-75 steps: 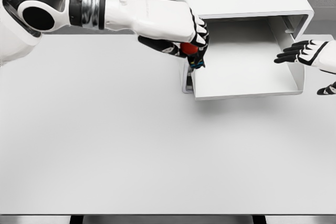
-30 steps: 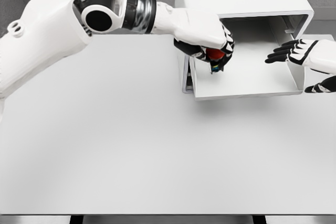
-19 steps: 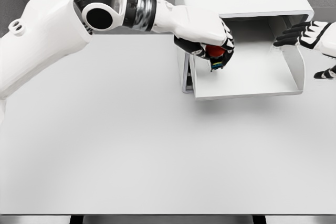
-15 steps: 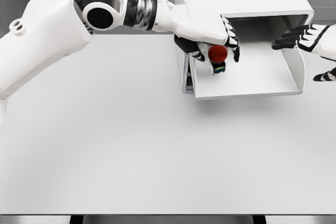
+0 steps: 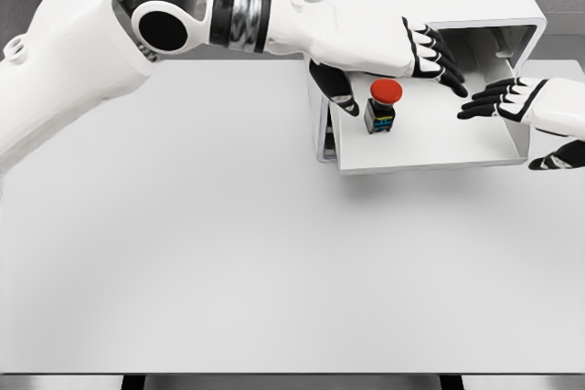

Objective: Slide open multi-storey tabletop storage cabinets and put open load switch and slide close multi-storey tabletop storage cabinets

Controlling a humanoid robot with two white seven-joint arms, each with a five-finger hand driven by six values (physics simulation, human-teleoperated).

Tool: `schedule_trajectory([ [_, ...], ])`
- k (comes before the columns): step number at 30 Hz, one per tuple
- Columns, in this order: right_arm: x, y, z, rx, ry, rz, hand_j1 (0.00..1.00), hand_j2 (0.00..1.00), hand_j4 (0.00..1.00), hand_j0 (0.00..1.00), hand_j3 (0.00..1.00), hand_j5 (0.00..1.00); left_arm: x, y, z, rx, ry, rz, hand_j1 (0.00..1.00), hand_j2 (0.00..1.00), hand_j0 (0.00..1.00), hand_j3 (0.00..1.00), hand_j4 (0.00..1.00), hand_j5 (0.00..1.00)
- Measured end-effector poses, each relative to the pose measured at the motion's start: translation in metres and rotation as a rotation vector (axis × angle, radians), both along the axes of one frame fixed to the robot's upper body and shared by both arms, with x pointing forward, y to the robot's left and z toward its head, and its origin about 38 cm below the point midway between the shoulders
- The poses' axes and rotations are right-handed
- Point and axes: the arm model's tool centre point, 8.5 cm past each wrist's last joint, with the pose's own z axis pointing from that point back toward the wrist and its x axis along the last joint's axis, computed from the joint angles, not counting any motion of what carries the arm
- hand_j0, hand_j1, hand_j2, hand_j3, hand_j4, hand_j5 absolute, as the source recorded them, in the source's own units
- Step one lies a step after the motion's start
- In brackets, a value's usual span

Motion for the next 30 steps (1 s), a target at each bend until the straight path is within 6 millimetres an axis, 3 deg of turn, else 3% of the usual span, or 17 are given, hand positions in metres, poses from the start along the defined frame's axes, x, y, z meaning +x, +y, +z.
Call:
schedule_trajectory([
  [3,0.001,0.003,-0.003,0.004,0.006,0.008,0.98,0.98,0.98,0.98,0.98,0.98,-0.015,0.026,0.005,-0.029,0.034,-0.021,1.00,1.00,1.00,1.00,1.00,1.00],
  [6,0.001,0.004,-0.005,0.006,0.011,0.010,0.98,0.98,0.98,0.98,0.98,0.98,-0.026,0.094,-0.040,-0.106,0.197,0.056,1.00,1.00,1.00,1.00,1.00,1.00],
  [8,0.002,0.006,-0.006,0.008,0.013,0.013,0.98,0.98,0.98,0.98,0.98,0.98,-0.032,0.137,-0.030,-0.160,0.215,0.120,1.00,1.00,1.00,1.00,1.00,1.00],
  [9,0.003,0.007,-0.006,0.010,0.013,0.016,0.98,0.98,0.98,0.98,0.98,0.98,-0.035,0.156,-0.037,-0.175,0.250,0.156,1.00,1.00,1.00,1.00,1.00,1.00],
  [11,0.003,0.008,-0.008,0.014,0.016,0.019,0.98,0.98,0.98,0.98,0.98,0.98,-0.047,0.195,-0.077,-0.215,0.375,0.247,1.00,1.00,1.00,1.00,1.00,1.00],
  [14,0.005,0.011,-0.010,0.018,0.019,0.024,0.98,0.98,0.98,0.98,0.98,0.98,-0.055,0.232,-0.090,-0.237,0.407,0.335,1.00,1.00,1.00,1.00,1.00,1.00],
  [17,0.006,0.011,-0.009,0.019,0.018,0.024,0.98,0.98,0.98,0.98,0.98,0.98,-0.059,0.250,-0.107,-0.236,0.452,0.390,1.00,1.00,1.00,1.00,1.00,1.00],
  [20,0.009,0.011,-0.010,0.021,0.018,0.021,0.98,0.98,0.98,0.98,0.98,0.98,-0.056,0.268,-0.139,-0.212,0.526,0.463,1.00,1.00,1.00,1.00,1.00,1.00],
  [23,0.011,0.012,-0.011,0.023,0.021,0.020,0.98,0.98,0.98,0.98,0.98,0.98,-0.057,0.267,-0.170,-0.213,0.596,0.484,1.00,1.00,1.00,1.00,1.00,1.00],
  [30,0.018,0.011,-0.008,0.026,0.008,0.012,0.98,0.98,0.98,0.98,0.98,0.98,-0.051,0.264,-0.182,-0.226,0.610,0.503,1.00,1.00,1.00,1.00,1.00,1.00],
])
